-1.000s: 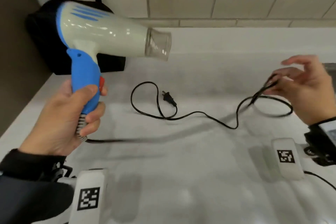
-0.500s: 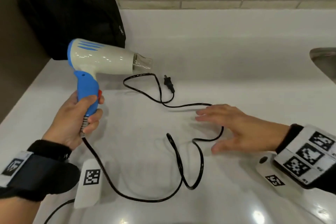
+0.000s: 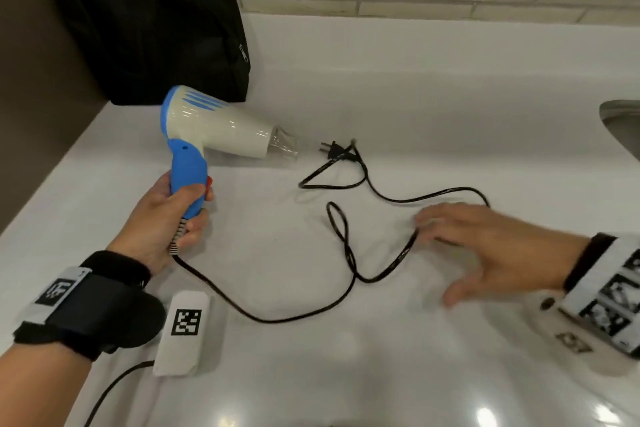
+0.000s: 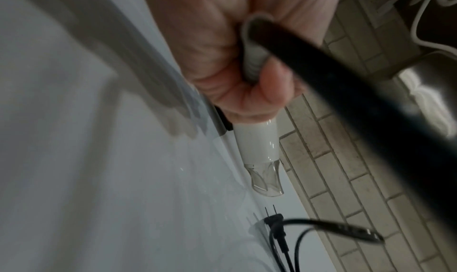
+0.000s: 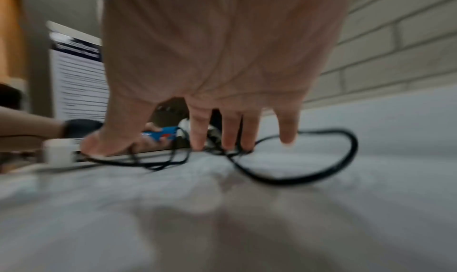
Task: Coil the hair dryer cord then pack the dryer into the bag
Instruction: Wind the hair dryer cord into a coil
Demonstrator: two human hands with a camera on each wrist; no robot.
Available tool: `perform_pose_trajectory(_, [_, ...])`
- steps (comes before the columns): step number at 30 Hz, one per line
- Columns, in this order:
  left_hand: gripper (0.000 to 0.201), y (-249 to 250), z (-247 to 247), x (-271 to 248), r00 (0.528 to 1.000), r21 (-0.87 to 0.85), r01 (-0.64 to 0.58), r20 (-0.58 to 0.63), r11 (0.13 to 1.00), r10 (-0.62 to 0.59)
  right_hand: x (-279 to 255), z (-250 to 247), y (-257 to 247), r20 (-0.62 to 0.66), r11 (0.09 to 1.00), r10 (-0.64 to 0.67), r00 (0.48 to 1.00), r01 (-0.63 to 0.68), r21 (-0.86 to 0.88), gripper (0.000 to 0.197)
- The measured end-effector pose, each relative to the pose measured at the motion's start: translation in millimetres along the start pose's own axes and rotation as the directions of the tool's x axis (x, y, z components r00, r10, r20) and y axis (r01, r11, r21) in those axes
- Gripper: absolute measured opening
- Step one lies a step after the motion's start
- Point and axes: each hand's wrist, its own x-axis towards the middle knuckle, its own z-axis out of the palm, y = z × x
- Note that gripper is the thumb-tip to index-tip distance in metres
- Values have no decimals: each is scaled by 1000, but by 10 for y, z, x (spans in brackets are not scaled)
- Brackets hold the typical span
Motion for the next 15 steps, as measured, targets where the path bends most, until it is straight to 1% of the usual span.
perform_pose_trajectory(1, [9, 0, 34, 16, 1000, 14, -2, 7, 1000, 2, 46, 131, -104, -23, 996, -86, 996, 85, -42, 68])
perform_pose_trajectory(2, [9, -1, 66, 30, 1000, 30, -5, 15, 1000, 5, 99, 210, -182, -24, 995, -92, 995, 92, -27, 67])
perform_pose_trajectory(3, [8, -5, 93, 42, 1000, 43, -7, 21, 999, 6, 153, 242, -242, -22, 997, -67, 997, 68, 23, 61])
perform_pose_trajectory(5, [9, -15, 133, 48, 1000, 59, -5, 28, 998, 3, 218, 223, -257, -10, 989, 21, 1000, -20, 147, 33])
perform_pose_trajectory(7, [9, -27, 147, 49, 1000, 68, -2, 29, 998, 0, 203, 115, -186, -57, 927, 152, 987, -123, 354, 4])
perform_pose_trajectory(8, [9, -33, 143, 49, 1000, 67, 4, 26, 998, -6, 181, 60, -121, -128, 885, 194, 973, -117, 451, 12])
perform_pose_trajectory(9, [9, -39, 134, 52, 1000, 60, 13, 21, 998, -14, 154, -5, -37, -204, 855, 239, 949, -106, 508, 26])
perform_pose_trajectory(10, [9, -45, 122, 56, 1000, 51, 24, 15, 998, -25, 127, -96, 55, -282, 828, 309, 908, -111, 549, 38])
perform_pose_trajectory(11, [8, -46, 112, 61, 999, 41, 34, 12, 999, -35, 73, -204, 155, -358, 815, 389, 849, -137, 563, 49])
perform_pose_trajectory(12, [7, -46, 101, 66, 999, 32, 43, 10, 999, -43, 3, -318, 298, -438, 811, 454, 776, -156, 564, 55])
perform_pose_trajectory(13, [7, -47, 96, 70, 999, 23, 50, 9, 998, -50, -79, -445, 442, -516, 797, 522, 679, -173, 579, 55])
perform_pose_trajectory(14, [7, -47, 97, 73, 998, 16, 57, 4, 998, -57, -181, -576, 592, -581, 777, 585, 565, -188, 600, 53])
perform_pose_trajectory(15, [8, -50, 99, 76, 998, 8, 64, -3, 998, -64, -287, -703, 733, -627, 750, 645, 438, -206, 628, 47])
